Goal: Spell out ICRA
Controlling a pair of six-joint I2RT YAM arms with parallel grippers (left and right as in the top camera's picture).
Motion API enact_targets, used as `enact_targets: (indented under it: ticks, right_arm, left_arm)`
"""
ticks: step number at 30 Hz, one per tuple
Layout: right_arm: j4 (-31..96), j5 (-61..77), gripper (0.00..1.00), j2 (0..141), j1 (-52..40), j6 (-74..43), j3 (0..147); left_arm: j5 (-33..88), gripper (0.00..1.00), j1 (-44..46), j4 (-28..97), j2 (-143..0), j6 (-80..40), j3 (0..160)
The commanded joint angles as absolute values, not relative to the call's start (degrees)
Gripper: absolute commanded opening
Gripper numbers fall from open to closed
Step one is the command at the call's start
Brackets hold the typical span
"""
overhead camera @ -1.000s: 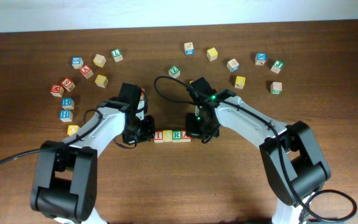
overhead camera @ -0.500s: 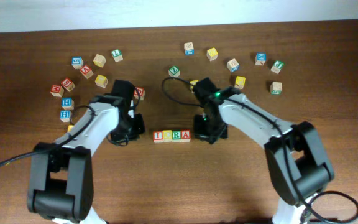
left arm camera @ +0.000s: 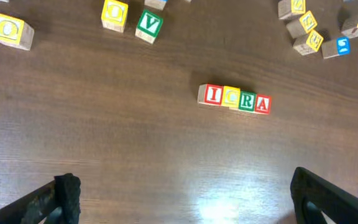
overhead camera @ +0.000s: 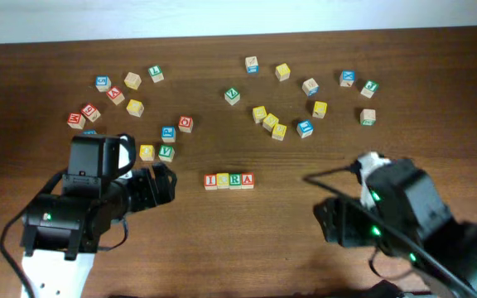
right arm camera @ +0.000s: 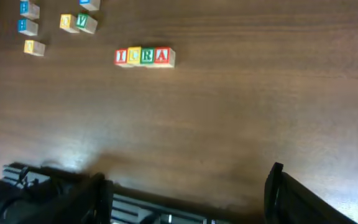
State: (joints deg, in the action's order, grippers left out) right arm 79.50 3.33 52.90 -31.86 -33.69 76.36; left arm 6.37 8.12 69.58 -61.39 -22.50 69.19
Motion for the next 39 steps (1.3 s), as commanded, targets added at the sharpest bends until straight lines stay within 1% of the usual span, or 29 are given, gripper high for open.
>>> enact_targets:
  ticks: [1,2,3,20,22,23,25,26,28,34,39]
  right_arm:
    - [81.3,-0.2,0.77,48.0,-32.7,-35.9,74.1]
    - [81.3,-0.3,0.83,46.5,-32.7,-35.9,73.5]
    - [81.9,-0.3,0.98,45.9,-32.7,-35.9,73.3]
    - [82.6,-0.3,0.98,46.5,-33.0,-35.9,73.3]
    - [82.5,-3.9,0.98,46.3,-32.9,-35.8,73.2]
    - [82.1,-4.6,0.98,45.9,-32.4,-35.8,72.8]
    - [80.0,-4.8,0.98,43.4,-28.7,-35.8,69.9]
    - [76.9,-4.5,0.98,41.1,-25.6,-34.3,66.8]
    - [66.1,-0.8,0.98,35.8,-21.3,-25.5,59.7]
    - [49.6,1.1,0.98,23.6,-15.4,-16.3,44.8]
    - [39.3,2.7,0.98,12.3,-10.9,-11.9,32.7]
  left_arm:
    - [5.9,0.99,8.1,70.2,-61.1,-22.2,69.8]
    - [5.9,0.99,8.1,70.2,-61.1,-22.2,69.8]
    - [5.9,0.99,8.1,70.2,-61.1,-22.2,69.8]
    - [5.9,0.99,8.1,70.2,-61.1,-22.2,69.8]
    - [5.9,0.99,8.1,70.2,-61.1,-22.2,69.8]
    - [5.9,0.99,8.1,70.2,-61.1,-22.2,69.8]
    - [5.9,0.99,8.1,70.2,-61.1,-22.2,69.8]
    - [5.9,0.99,8.1,70.2,-61.1,-22.2,69.8]
    - [6.0,0.99,8.1,70.2,-61.1,-22.2,69.8]
    - [5.9,0.99,8.1,70.2,-61.1,-22.2,69.8]
    - [6.0,0.99,8.1,70.2,-61.1,-22.2,69.8]
